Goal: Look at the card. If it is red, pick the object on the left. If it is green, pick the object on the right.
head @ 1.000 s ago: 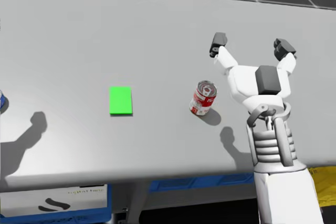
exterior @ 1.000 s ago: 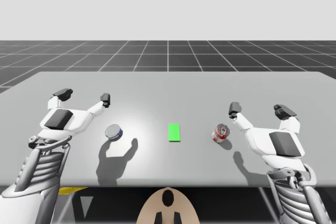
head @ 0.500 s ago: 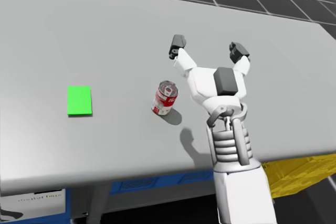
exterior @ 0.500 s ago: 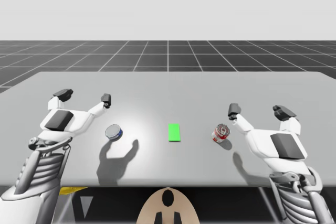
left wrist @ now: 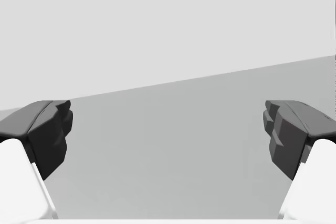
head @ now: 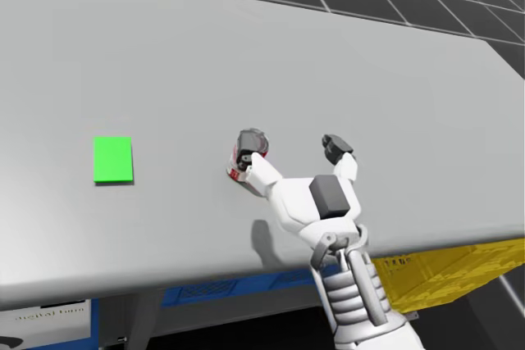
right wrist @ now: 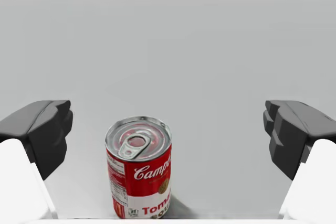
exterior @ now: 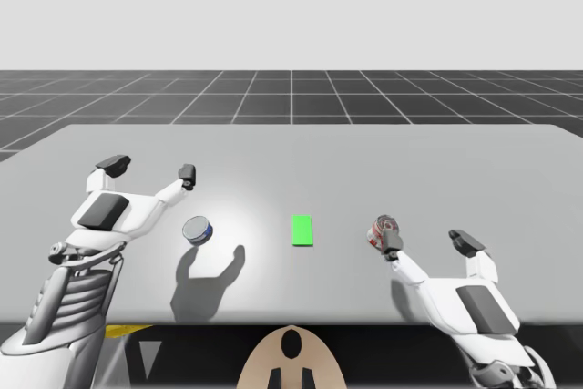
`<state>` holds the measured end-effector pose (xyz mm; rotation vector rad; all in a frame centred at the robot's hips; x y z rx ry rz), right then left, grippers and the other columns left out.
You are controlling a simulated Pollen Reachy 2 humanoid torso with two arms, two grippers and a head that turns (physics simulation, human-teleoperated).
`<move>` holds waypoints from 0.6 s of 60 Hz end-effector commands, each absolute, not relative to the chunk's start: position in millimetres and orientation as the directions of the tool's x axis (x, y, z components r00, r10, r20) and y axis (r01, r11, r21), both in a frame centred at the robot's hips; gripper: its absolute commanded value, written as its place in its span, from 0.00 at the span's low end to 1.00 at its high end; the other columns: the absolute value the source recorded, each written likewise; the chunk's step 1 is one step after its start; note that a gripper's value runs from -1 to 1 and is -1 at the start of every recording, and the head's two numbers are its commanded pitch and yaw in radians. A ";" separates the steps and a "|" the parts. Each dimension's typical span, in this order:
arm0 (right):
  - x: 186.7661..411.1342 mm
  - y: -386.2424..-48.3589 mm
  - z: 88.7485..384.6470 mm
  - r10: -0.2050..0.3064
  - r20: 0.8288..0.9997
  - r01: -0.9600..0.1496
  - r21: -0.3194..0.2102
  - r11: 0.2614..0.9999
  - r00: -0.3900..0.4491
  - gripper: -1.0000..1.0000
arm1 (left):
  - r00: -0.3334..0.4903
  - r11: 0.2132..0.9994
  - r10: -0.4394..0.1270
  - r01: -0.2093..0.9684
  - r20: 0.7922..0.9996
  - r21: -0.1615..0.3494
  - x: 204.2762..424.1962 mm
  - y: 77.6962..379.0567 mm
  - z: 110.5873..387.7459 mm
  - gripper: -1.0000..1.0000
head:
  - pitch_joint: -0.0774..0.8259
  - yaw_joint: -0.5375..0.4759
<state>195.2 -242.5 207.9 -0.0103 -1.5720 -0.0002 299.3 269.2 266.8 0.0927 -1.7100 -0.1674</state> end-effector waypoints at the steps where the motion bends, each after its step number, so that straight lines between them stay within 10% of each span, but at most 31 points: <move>1: 188.3 -228.2 172.0 -0.085 0.992 -0.008 0.086 0.996 0.098 0.00 | -0.142 0.986 -0.154 0.038 0.978 0.161 299.0 268.3 265.9 0.00 | 0.87 0.12; 36: 247.6 -223.4 153.5 -0.037 0.971 -0.024 0.044 0.999 0.236 0.00 | -0.140 0.987 -0.151 0.037 0.979 0.158 298.8 267.0 265.9 0.00 | 0.86 0.13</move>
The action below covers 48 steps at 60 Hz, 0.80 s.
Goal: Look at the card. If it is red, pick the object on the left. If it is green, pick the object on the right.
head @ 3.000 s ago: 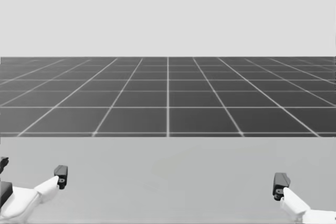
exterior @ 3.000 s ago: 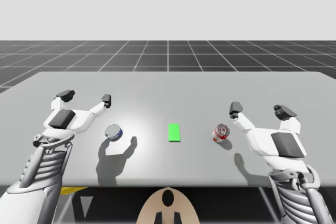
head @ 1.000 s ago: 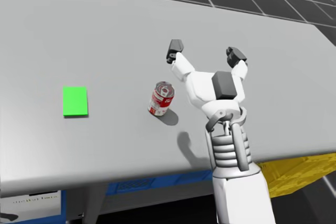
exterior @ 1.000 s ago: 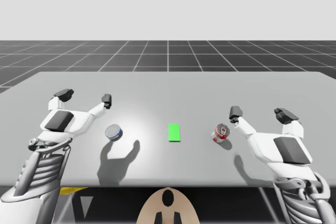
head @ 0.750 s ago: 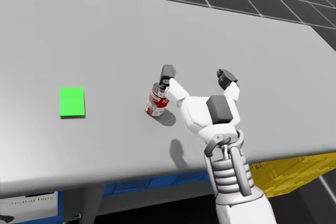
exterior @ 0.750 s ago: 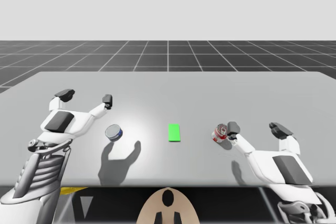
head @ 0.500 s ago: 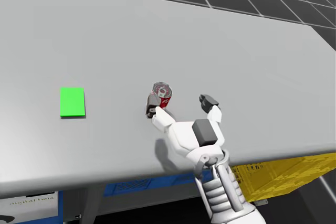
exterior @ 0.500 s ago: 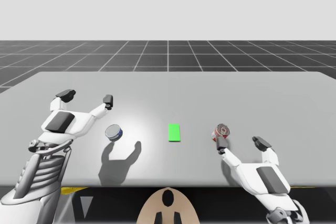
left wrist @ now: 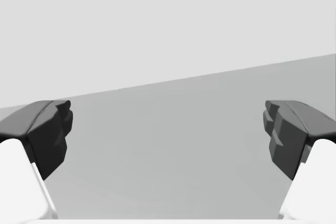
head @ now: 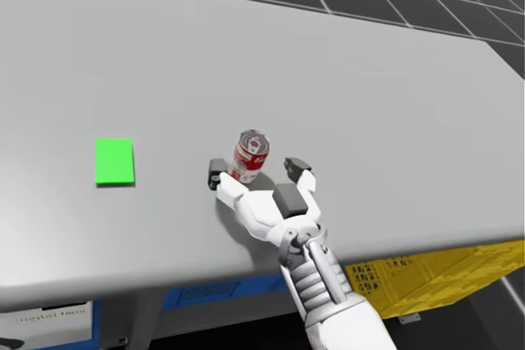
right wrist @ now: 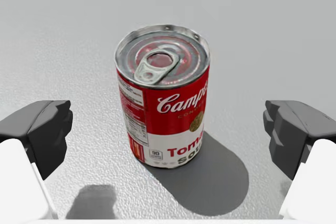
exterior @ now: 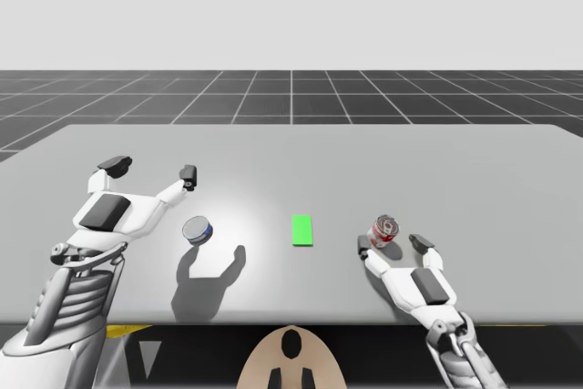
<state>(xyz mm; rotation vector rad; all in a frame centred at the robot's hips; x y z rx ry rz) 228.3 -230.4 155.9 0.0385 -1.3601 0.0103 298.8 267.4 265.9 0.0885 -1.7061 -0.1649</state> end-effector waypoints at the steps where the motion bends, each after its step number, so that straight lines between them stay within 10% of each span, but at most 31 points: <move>1: 250.6 -223.2 153.0 -0.036 0.970 -0.025 0.044 0.999 0.241 0.00 | -0.140 0.987 -0.151 0.037 0.979 0.158 298.9 267.1 265.9 0.00 | 0.86 0.13; 24: 276.2 -220.0 141.2 0.005 0.966 -0.038 0.005 0.999 0.257 0.00 | -0.133 0.986 -0.156 0.043 0.979 0.163 299.6 264.6 263.6 0.00 | 0.85 0.12; 27: 275.2 -219.1 139.6 0.037 0.972 -0.047 -0.027 0.999 0.234 0.18 | -0.131 0.986 -0.157 0.043 0.979 0.164 299.7 264.2 263.2 0.00 | 0.85 0.12; 28: 274.4 -218.8 139.3 0.040 0.973 -0.050 -0.029 0.998 0.229 0.65 | -0.130 0.985 -0.158 0.042 0.979 0.165 300.0 264.1 262.9 0.00 | 0.85 0.12; 29: 274.3 -218.9 139.0 0.042 0.973 -0.052 -0.031 0.998 0.227 0.86 | -0.129 0.985 -0.158 0.042 0.979 0.165 300.0 263.9 262.7 0.00 | 0.85 0.12; 32: 273.9 -219.1 138.9 0.041 0.974 -0.050 -0.030 0.998 0.224 1.00 | -0.127 0.985 -0.159 0.040 0.979 0.166 300.1 263.3 262.2 0.00 | 0.84 0.12; 48: 272.4 -220.9 138.1 0.027 0.974 -0.050 -0.016 0.999 0.224 1.00 | -0.124 0.985 -0.164 0.040 0.979 0.170 300.7 261.7 261.0 0.00 | 0.72 0.12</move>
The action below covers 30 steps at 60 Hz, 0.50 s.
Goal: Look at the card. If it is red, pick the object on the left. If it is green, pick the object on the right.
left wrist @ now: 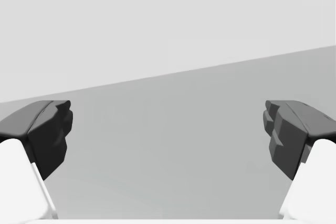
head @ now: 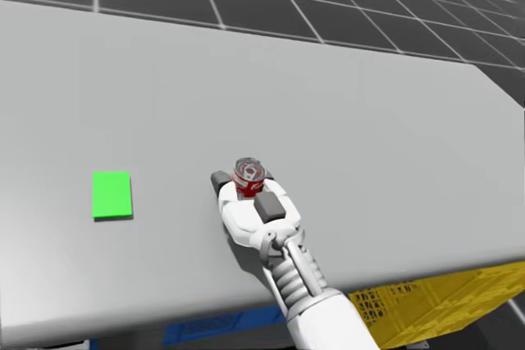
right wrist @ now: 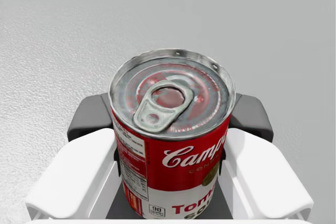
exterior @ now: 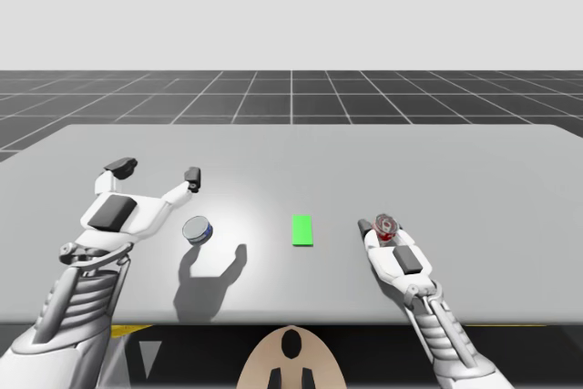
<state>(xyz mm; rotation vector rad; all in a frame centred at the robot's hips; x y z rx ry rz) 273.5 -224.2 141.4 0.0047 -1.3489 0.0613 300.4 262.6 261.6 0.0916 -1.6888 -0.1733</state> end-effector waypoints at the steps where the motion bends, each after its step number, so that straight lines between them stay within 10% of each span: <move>1: 272.1 -220.8 137.9 0.029 0.975 -0.050 -0.018 0.999 0.222 1.00 | -0.123 0.985 -0.164 0.040 0.979 0.170 300.8 261.5 260.8 0.00 | 0.68 0.12; 30: 260.9 -217.0 183.5 0.009 0.995 -0.071 -0.002 0.997 0.097 1.00 | -0.121 0.985 -0.165 0.037 0.979 0.171 301.0 261.4 259.8 0.00 | 0.46 0.14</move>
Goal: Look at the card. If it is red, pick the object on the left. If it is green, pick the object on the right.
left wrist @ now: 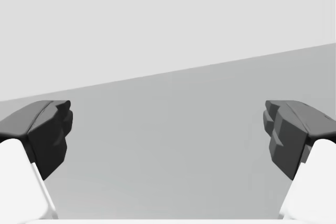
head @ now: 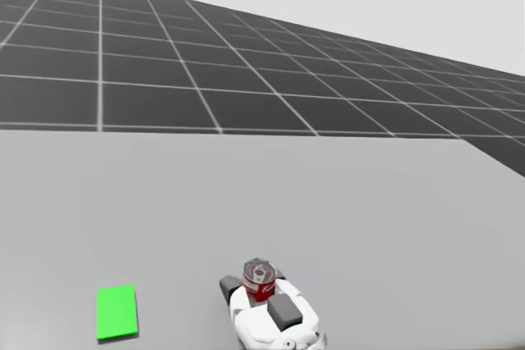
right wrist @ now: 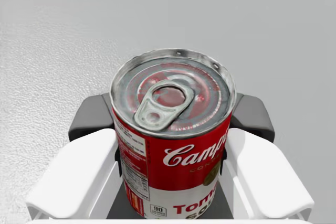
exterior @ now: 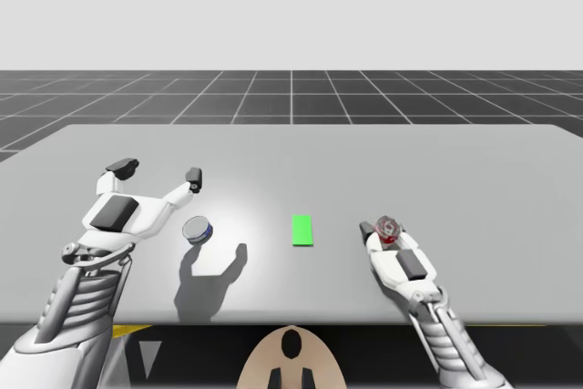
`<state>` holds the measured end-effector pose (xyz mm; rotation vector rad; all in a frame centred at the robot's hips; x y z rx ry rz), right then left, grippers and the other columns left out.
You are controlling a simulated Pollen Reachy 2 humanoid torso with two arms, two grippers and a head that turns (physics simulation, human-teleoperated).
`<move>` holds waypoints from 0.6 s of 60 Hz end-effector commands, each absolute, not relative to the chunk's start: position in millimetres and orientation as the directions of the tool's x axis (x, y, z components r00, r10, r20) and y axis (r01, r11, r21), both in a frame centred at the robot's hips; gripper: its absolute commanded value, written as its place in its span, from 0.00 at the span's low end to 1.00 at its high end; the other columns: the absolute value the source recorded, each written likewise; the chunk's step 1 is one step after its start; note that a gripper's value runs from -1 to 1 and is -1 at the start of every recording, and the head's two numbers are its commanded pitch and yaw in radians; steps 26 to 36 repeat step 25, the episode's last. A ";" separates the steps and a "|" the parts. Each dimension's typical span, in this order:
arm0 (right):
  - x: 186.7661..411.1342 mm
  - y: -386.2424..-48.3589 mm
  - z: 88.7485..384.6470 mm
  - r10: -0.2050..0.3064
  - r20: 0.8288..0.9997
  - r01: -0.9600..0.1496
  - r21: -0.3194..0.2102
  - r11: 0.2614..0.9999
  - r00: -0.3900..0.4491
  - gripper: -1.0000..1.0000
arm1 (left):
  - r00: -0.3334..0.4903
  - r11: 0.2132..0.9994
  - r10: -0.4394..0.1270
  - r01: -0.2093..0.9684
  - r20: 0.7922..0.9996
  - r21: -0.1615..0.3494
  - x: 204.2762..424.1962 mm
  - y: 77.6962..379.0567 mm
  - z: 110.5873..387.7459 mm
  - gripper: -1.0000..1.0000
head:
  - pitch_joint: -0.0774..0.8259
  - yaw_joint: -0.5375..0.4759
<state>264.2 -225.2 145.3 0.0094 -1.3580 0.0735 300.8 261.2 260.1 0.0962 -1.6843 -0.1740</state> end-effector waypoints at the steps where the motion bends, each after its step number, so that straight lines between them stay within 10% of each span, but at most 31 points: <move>1: 260.6 -217.0 187.1 0.008 0.996 -0.071 -0.002 0.997 0.087 1.00 | -0.121 0.985 -0.165 0.037 0.979 0.171 301.0 261.4 259.8 0.00 | 0.46 0.14; 22: 233.8 -219.6 315.6 0.000 0.967 -0.060 -0.015 0.998 -0.253 1.00 | -0.117 0.985 -0.167 0.034 0.979 0.172 302.6 261.5 259.2 0.00 | 0.45 0.14; 36: 230.0 -220.2 325.6 0.003 0.960 -0.058 -0.020 0.998 -0.281 1.00 | -0.117 0.985 -0.166 0.034 0.979 0.171 302.8 261.8 259.3 0.00 | 0.45 0.14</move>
